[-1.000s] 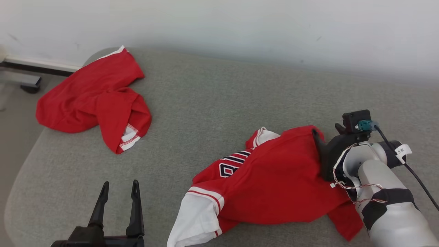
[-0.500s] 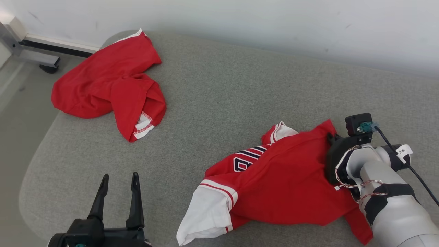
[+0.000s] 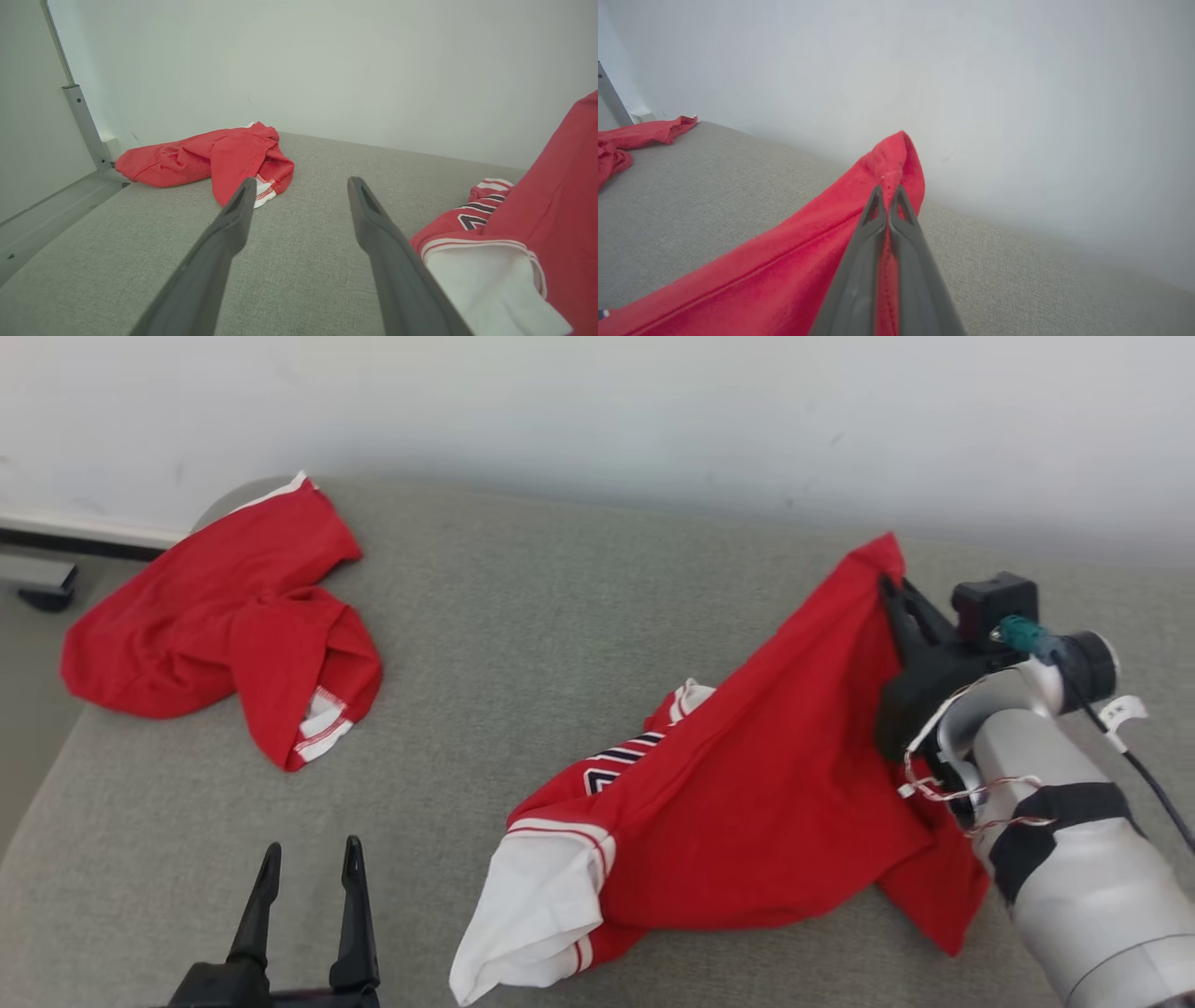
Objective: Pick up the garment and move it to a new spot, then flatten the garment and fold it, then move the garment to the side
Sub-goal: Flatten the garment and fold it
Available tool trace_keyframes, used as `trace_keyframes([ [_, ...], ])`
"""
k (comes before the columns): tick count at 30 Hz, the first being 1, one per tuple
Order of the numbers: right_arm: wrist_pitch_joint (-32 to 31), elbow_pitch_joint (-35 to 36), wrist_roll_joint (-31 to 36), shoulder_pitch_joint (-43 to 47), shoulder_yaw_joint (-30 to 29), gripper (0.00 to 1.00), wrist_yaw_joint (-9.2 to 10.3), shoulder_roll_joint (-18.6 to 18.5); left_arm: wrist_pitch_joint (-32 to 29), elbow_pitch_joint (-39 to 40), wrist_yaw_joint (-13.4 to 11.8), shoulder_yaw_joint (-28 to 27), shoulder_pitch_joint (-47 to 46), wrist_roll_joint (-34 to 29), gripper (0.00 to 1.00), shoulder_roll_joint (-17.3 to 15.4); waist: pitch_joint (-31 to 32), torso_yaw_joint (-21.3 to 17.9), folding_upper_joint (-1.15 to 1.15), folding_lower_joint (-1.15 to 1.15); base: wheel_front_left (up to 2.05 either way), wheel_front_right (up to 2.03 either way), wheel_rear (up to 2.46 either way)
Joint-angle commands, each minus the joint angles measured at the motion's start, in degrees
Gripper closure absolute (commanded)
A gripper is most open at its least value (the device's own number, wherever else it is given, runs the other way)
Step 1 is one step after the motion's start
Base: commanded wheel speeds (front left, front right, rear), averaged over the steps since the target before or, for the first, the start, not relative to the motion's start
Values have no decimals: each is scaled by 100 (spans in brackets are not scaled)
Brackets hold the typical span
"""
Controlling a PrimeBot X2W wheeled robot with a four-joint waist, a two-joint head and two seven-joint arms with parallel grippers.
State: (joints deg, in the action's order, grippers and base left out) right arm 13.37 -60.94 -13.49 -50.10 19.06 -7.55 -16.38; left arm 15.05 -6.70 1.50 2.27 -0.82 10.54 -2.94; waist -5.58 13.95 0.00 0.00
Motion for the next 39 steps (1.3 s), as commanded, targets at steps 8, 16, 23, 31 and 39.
trace_keyframes([
  [8,168,1784,-896,1339,763,100,13,-354,19,-23,-34,-15,426,25,0,9,476,-904,0,0,0,0,0],
  [16,74,4000,-1312,3803,-14,100,13,-721,19,-91,-29,29,488,69,0,8,432,-1271,0,0,0,0,0],
  [23,-520,5397,-1121,5988,-1029,100,13,-83,19,-208,29,13,401,76,0,8,352,-1396,0,0,0,0,0],
  [31,-749,6172,-1258,6448,-1436,0,13,117,19,-287,55,-25,311,89,0,8,296,-1450,0,0,0,0,0],
  [39,-1206,6764,-1214,6172,-1879,0,13,-128,19,-233,-21,9,362,89,0,9,327,-1327,0,0,0,0,0],
])
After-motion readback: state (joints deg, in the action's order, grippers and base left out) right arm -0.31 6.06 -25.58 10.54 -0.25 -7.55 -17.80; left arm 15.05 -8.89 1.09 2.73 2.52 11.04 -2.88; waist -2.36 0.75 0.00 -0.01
